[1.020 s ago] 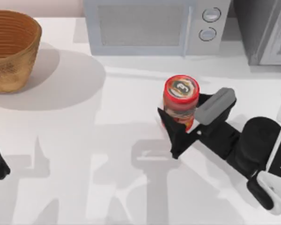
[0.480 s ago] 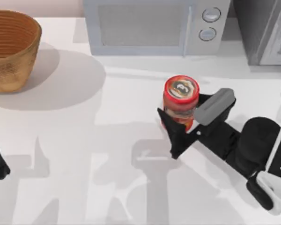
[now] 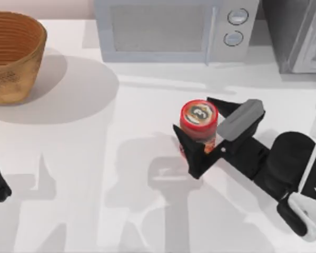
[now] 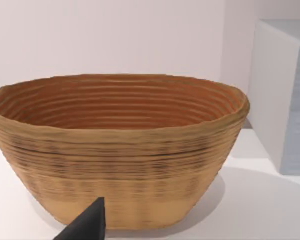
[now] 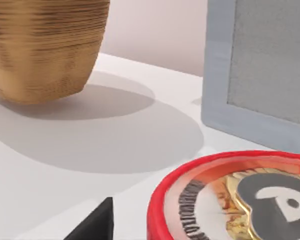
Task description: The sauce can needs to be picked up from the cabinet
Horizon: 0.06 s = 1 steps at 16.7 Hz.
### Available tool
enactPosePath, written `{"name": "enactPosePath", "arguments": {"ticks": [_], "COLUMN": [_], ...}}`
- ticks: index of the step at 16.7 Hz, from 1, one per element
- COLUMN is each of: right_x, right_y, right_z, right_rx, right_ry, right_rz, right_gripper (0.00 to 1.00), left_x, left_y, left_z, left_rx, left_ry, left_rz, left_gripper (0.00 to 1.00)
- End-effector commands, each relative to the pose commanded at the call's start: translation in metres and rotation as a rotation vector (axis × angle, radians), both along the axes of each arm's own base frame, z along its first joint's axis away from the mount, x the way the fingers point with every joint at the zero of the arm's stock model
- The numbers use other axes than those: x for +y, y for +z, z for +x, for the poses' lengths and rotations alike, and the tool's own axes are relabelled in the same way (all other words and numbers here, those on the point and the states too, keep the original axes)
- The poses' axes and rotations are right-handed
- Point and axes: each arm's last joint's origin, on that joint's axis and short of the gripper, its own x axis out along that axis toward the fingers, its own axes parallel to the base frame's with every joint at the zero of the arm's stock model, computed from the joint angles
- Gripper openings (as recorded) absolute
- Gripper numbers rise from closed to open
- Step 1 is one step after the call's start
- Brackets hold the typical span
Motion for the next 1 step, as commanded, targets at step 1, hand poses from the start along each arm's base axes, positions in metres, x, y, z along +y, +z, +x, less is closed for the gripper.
{"name": "enactPosePath", "arguments": {"ticks": [1], "right_x": [0.0000], "right_y": [0.0000], "right_z": [0.0000], "right_rx": [0.000], "right_ry": [0.000], "right_rz": [0.000], "right_gripper": [1.00], "left_x": [0.0000], "left_y": [0.0000], "left_z": [0.0000], "left_rx": [0.000], "left_ry": [0.000], "left_rz": [0.000], "left_gripper": [1.00]}}
